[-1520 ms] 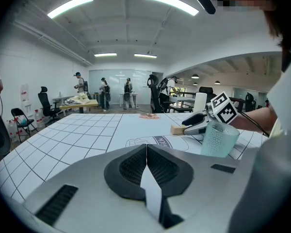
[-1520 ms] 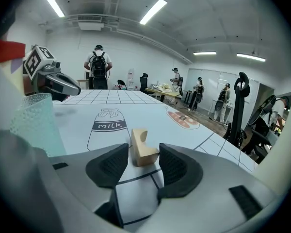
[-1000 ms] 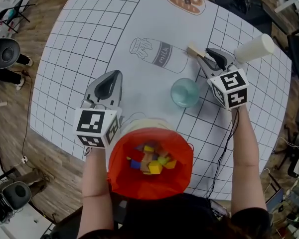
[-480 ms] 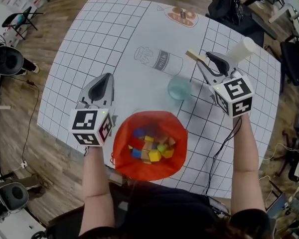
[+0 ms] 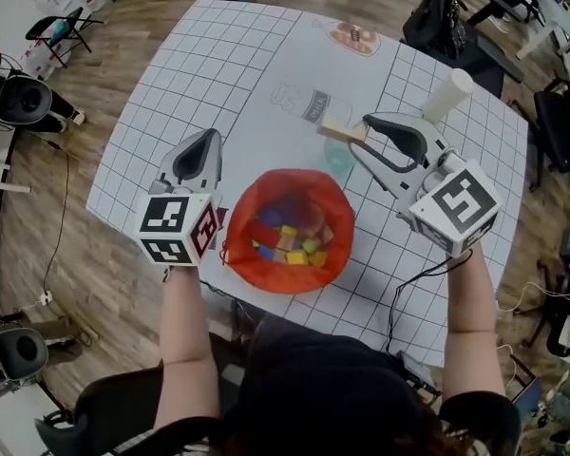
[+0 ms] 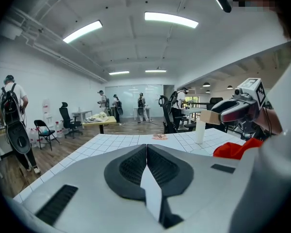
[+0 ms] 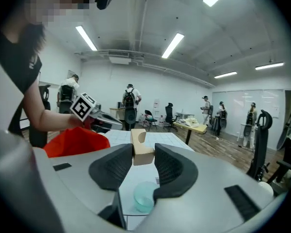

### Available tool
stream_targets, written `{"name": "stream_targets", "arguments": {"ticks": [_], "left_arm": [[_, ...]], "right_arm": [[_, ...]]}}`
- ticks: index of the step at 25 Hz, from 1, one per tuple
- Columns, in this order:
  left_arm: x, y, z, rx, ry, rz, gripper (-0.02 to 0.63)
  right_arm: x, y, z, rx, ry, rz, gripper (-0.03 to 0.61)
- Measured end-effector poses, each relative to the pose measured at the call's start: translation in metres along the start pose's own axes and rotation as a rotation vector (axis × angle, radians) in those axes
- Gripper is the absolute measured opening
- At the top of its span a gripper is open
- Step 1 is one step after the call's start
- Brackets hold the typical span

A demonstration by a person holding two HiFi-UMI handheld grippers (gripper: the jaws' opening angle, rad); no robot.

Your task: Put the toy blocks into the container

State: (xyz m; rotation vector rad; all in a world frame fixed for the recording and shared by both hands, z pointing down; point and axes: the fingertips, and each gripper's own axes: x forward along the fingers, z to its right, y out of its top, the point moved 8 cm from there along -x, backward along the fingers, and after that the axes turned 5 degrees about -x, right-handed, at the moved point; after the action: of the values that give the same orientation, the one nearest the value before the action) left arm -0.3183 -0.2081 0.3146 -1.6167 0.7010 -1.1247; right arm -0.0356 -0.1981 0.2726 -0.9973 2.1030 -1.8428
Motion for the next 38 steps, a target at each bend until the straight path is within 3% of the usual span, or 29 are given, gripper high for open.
{"name": "stream_targets", "arguments": {"ticks": [6,9,25,31,38], "left_arm": [[-0.03,0.003,0.015,0.014,0.004,0.013,0.026],[-0.04,0.005,0.019,0.033,0.004,0.024,0.026],[-0.069,-0.005,0.026,-0.005,0.028,0.01,0.026],[-0.081,-0.002,0.027,-0.009,0.042,0.011,0.026],[-0.095,-0.005,0.026,-0.038,0.073,0.016,0.026]], "right_arm": [[-0.002,0.026,-0.058,-0.114,0.264,0.082,0.159],[0.003,0.025,-0.075,-0.11,0.315,0.055,0.159],[-0.019,0.021,-0.075,-0.009,0.181,0.071,0.114],[-0.036,0.014,-0.062,0.077,0.017,0.064,0.039],[-0.057,0.005,-0.061,0.087,-0.098,0.083,0.016]]}}
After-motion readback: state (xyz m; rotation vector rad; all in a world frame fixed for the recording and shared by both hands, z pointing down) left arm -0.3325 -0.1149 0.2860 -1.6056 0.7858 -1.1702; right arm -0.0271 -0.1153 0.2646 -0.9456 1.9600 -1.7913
